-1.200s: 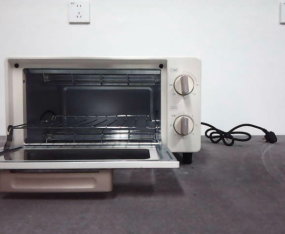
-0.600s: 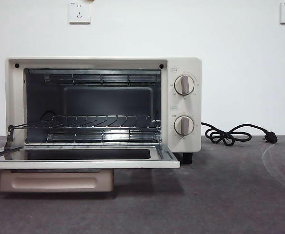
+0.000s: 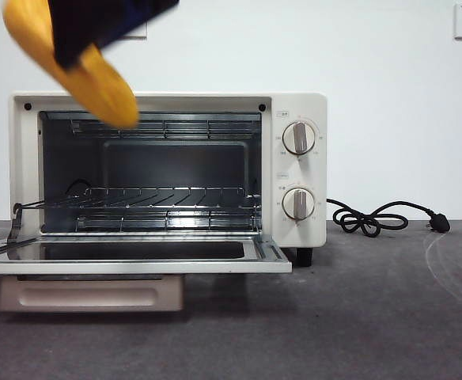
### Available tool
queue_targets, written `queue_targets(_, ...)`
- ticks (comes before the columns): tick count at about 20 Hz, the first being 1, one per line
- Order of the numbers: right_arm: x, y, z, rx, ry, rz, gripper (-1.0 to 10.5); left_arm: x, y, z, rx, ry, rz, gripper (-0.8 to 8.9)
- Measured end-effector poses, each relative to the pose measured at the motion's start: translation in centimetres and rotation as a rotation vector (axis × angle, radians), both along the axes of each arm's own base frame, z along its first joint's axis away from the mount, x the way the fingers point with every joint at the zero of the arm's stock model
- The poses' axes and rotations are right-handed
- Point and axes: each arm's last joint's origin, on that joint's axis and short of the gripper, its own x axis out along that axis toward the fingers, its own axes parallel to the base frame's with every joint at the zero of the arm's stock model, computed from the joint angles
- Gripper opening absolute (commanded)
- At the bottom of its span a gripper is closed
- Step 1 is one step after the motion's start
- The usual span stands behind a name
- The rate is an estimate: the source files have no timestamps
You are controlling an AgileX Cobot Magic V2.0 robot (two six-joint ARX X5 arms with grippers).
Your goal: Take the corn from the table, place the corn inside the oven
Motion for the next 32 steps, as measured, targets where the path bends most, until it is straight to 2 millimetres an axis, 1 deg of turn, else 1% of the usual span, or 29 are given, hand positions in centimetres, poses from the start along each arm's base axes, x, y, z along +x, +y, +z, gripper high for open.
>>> queue_targets(4,1.0,1.3,-2.2,-0.113,-0.108,-0.040,-0.1,0.1,0.0,-0.3,0.024,0.027,0.024,-0.06)
queue_targets(8,1.8,2.4,-3.8,-0.184,-0.213,-0.072,-0.1,0.1,0.1,-0.5,0.029,0.039,0.029,-0.06)
queue_targets(15,3.7,3.2,-6.1,-0.259,-0.301,-0.122,-0.1,0.1,0.1,-0.5,0.029,0.042,0.029,-0.06)
queue_targets(18,4.8,3.1,-6.9,-0.288,-0.322,-0.159,-0.1,0.1,0.1,-0.5,0.029,0.043,0.029,-0.06)
queue_targets(23,6.7,2.3,-7.7,-0.317,-0.318,-0.206,-0.1,0.1,0.1,-0.6,0.040,0.054,0.029,-0.06)
queue_targets(29,8.7,1.0,-7.9,-0.332,-0.310,-0.264,0.0,0.0,0.1,-1.0,0.066,0.079,0.029,-0.06)
queue_targets(32,9.2,0.6,-8.1,-0.353,-0.290,-0.255,0.1,0.0,0.1,-1.0,0.067,0.080,0.029,-0.06)
